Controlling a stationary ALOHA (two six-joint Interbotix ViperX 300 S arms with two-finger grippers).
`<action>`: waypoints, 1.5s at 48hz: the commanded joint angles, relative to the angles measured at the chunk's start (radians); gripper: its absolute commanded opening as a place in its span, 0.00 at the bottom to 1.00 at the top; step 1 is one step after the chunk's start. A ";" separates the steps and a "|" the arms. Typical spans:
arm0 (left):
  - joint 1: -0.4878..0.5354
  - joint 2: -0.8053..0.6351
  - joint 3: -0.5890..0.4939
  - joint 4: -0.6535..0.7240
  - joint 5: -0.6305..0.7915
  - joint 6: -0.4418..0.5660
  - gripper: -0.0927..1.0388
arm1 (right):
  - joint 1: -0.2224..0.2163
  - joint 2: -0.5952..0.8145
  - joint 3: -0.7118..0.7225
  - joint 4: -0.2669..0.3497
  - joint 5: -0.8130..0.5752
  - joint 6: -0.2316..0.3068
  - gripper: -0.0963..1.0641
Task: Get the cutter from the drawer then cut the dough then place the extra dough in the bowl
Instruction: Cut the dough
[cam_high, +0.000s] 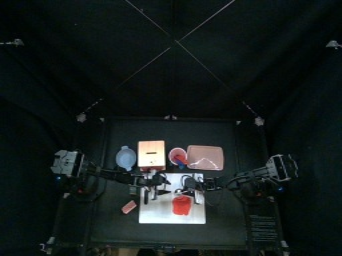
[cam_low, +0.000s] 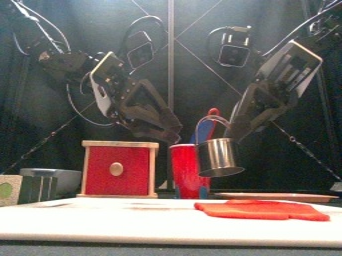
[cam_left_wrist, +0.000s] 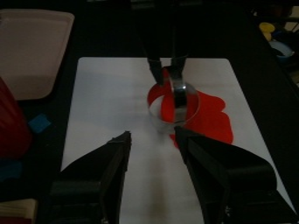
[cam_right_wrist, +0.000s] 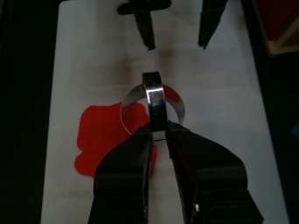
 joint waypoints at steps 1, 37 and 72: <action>-0.002 -0.008 -0.012 -0.014 -0.005 0.000 0.81 | 0.026 -0.020 0.000 0.023 -0.005 0.002 0.55; 0.000 0.011 -0.015 -0.061 -0.002 0.002 0.81 | 0.043 0.049 0.041 0.064 -0.126 0.000 0.58; 0.003 0.015 -0.014 -0.063 0.018 0.002 0.81 | 0.043 0.035 0.037 0.055 -0.120 -0.002 0.83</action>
